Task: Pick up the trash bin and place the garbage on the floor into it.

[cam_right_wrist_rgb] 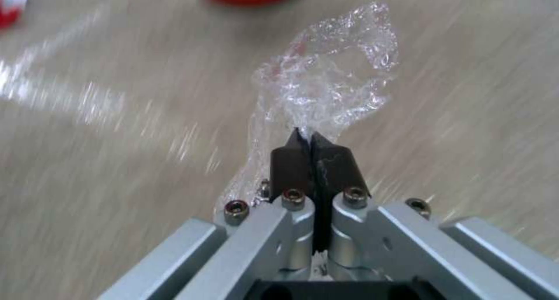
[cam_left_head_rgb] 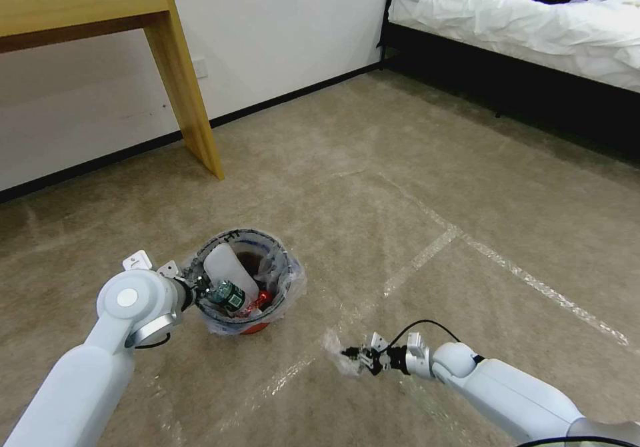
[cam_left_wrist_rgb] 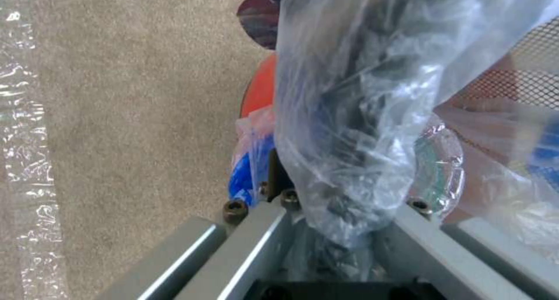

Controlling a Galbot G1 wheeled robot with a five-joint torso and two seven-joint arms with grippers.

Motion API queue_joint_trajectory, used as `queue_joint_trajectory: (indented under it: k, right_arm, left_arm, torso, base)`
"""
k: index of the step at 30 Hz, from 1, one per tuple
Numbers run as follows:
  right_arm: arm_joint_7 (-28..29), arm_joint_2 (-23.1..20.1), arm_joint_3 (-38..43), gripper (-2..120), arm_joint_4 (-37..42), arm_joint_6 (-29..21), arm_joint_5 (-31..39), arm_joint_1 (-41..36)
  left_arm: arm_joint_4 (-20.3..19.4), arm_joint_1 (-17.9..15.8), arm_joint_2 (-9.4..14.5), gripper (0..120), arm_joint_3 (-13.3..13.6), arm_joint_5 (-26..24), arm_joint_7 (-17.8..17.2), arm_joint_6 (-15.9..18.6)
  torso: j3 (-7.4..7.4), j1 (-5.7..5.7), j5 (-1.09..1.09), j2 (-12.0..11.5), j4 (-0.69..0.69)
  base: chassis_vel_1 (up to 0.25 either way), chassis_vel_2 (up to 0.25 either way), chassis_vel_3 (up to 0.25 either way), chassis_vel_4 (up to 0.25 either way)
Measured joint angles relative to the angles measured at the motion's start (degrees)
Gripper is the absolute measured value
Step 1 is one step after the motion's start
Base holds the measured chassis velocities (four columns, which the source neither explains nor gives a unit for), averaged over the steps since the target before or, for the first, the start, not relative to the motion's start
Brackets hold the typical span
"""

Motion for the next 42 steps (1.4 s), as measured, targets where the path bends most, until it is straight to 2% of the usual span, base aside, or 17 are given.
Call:
queue_joint_trajectory:
  k: [5,7,8,10,17,22,27,42]
  right_arm:
    - [1.04,-2.49,5.47,0,7.47,-0.91,3.71,1.54]
    - [2.47,-5.04,7.83,0,13.22,-1.49,7.18,4.04]
    - [2.47,-5.04,7.83,0,13.22,-1.49,7.18,4.04]
    - [3.15,-7.83,9.22,0,17.1,-1.7,9.79,7.0]
    - [4.08,-9.58,11.87,0,21.21,-1.83,12.11,12.22]
    - [5.23,-7.91,12.58,0,23.21,-1.07,13.6,18.78]
    - [4.93,-4.86,10.22,0,25.0,0.0,18.36,27.23]
    - [-0.16,1.92,1.03,0,25.99,-0.83,18.8,29.25]
  left_arm:
    - [-0.41,-0.58,0.46,0,0.13,-0.55,-0.2,-0.28]
    - [-0.7,-0.95,0.9,0,0.15,-1.07,-0.4,-0.4]
    - [-0.7,-0.95,0.9,0,0.15,-1.07,-0.4,-0.4]
    - [-0.96,-1.02,1.38,0,0.1,-1.35,-0.45,-0.43]
    - [-1.67,-0.88,1.9,0,-0.15,-1.85,-0.43,-0.47]
    - [-2.23,-1.18,2.3,0,-0.4,-3.14,-0.23,-0.57]
    - [-2.31,-1.57,2.0,0,-0.19,-3.7,-0.17,-0.75]
    - [-1.26,-3.13,1.15,0,1.35,-4.07,-0.28,-1.21]
  torso:
    - [0.0,0.0,-0.01,0.0,0.0]
    - [0.0,0.0,-0.01,0.0,0.01]
    - [0.0,0.0,-0.01,0.0,0.01]
    - [0.0,0.0,-0.02,0.0,0.0]
    - [0.0,0.0,-0.01,0.0,0.0]
    - [0.0,0.0,0.0,0.0,0.0]
    - [0.0,0.0,-0.02,0.0,0.01]
    - [0.0,-0.01,-0.02,0.0,0.01]
  base:
    - [0.0,0.0,0.0,0.0]
    - [0.0,0.0,0.0,0.0]
    - [0.0,0.0,0.0,0.0]
    - [0.0,0.0,0.0,0.0]
    - [0.0,0.0,0.0,0.0]
    - [0.0,0.0,0.0,0.0]
    - [0.0,0.0,0.0,0.0]
    - [0.0,0.0,0.0,0.0]
